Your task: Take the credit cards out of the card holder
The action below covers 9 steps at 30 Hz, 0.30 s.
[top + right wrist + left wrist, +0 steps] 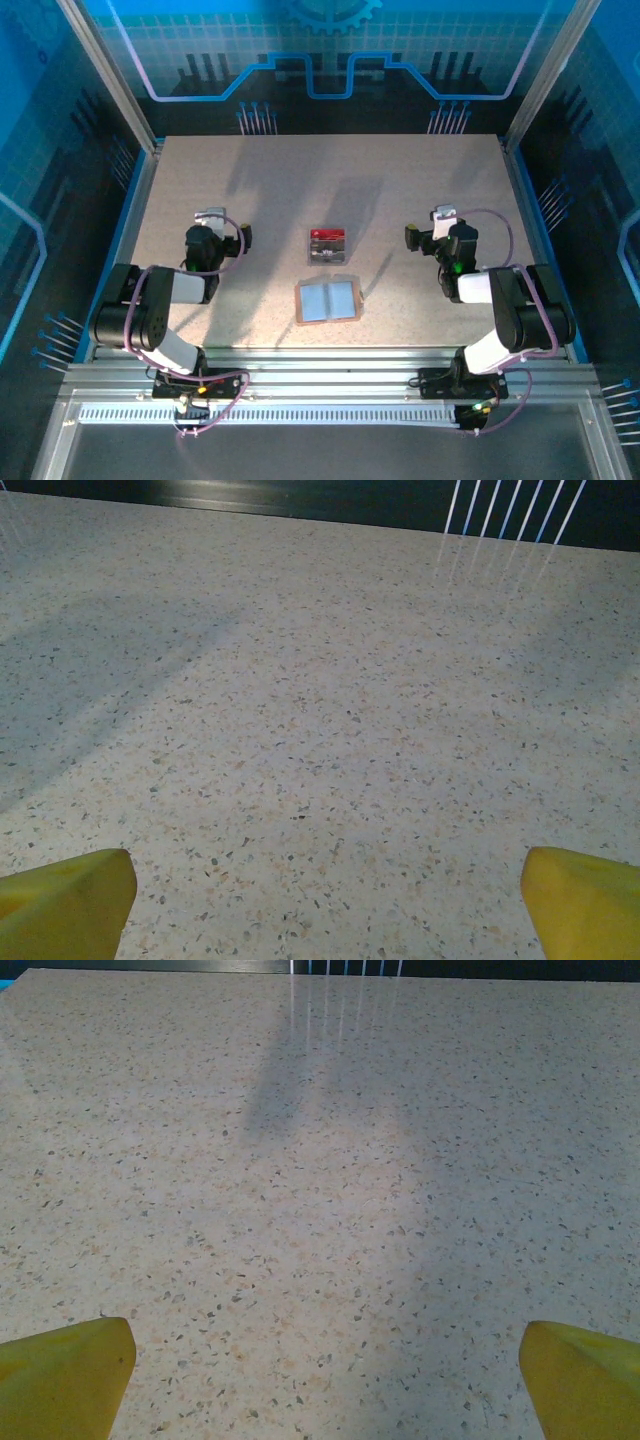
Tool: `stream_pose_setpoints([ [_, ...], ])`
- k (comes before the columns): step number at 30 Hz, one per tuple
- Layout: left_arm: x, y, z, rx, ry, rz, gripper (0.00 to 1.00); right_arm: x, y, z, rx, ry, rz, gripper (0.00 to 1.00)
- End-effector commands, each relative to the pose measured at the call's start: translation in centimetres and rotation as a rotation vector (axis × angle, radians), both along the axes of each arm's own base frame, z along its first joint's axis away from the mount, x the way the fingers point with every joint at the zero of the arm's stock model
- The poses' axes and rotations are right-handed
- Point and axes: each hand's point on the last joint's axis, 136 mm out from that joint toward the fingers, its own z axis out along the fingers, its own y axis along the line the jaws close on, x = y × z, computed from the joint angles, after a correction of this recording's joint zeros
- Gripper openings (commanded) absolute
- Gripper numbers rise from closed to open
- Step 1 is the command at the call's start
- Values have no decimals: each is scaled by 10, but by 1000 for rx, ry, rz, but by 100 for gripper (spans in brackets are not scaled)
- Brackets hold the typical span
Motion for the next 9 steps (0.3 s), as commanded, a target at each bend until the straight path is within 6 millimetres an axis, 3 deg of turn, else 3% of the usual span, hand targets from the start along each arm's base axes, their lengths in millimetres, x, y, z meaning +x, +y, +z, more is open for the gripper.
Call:
stream_pose_setpoints([
  [1, 8, -1, 16, -26, -56, -10, 99, 6, 6, 10, -7, -33, 22, 100],
  [9, 8, -1, 16, -25, -56, -9, 99, 7, 3, 11, -2, -37, 11, 100],
])
